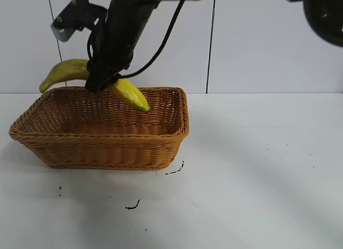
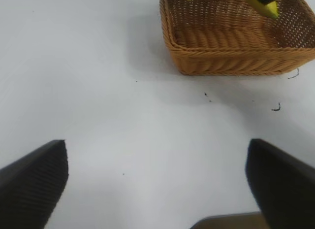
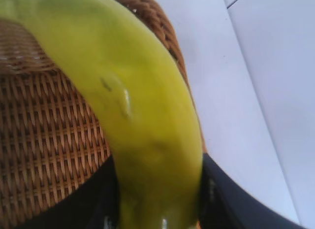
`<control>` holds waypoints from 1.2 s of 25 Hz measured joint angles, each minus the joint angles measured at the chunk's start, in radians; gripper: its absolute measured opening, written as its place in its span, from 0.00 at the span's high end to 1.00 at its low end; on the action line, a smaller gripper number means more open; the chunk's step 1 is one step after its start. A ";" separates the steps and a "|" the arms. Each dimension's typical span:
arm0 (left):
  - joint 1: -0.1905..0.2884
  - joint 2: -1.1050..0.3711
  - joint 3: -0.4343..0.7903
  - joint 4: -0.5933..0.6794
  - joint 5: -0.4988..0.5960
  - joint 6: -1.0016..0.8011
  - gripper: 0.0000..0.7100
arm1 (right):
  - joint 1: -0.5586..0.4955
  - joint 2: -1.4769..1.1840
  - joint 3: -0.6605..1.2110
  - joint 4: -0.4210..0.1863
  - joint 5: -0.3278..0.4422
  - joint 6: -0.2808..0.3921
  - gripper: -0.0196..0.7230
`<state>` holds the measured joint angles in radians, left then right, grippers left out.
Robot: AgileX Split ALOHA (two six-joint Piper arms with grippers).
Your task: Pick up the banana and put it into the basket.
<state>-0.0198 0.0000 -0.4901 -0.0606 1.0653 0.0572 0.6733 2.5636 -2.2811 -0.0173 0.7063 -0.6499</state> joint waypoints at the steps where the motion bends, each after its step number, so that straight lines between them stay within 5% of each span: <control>1: 0.000 0.000 0.000 0.000 0.000 0.000 0.02 | 0.000 0.000 0.000 0.000 -0.001 0.000 0.55; 4: 0.000 0.000 0.000 0.000 0.000 0.000 0.02 | 0.000 0.000 0.000 0.000 0.007 0.000 0.50; 7: 0.000 0.000 0.000 0.000 0.000 0.000 0.02 | 0.000 -0.006 0.000 0.000 0.041 0.012 0.26; 10: 0.000 0.000 0.000 0.000 0.000 0.000 0.02 | 0.000 -0.034 0.000 -0.004 0.082 0.074 0.15; 17: 0.000 0.000 0.000 0.000 0.000 0.000 0.02 | 0.000 -0.217 -0.002 0.006 0.212 0.358 0.12; 24: 0.000 0.000 0.000 0.000 0.000 0.000 0.02 | -0.040 -0.271 -0.069 0.061 0.441 0.473 0.12; 30: 0.000 0.000 0.000 0.000 0.000 0.000 0.02 | -0.140 -0.271 -0.078 0.075 0.491 0.539 0.12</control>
<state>-0.0198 0.0000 -0.4901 -0.0606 1.0653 0.0572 0.5332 2.2931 -2.3593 0.0577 1.1976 -0.1107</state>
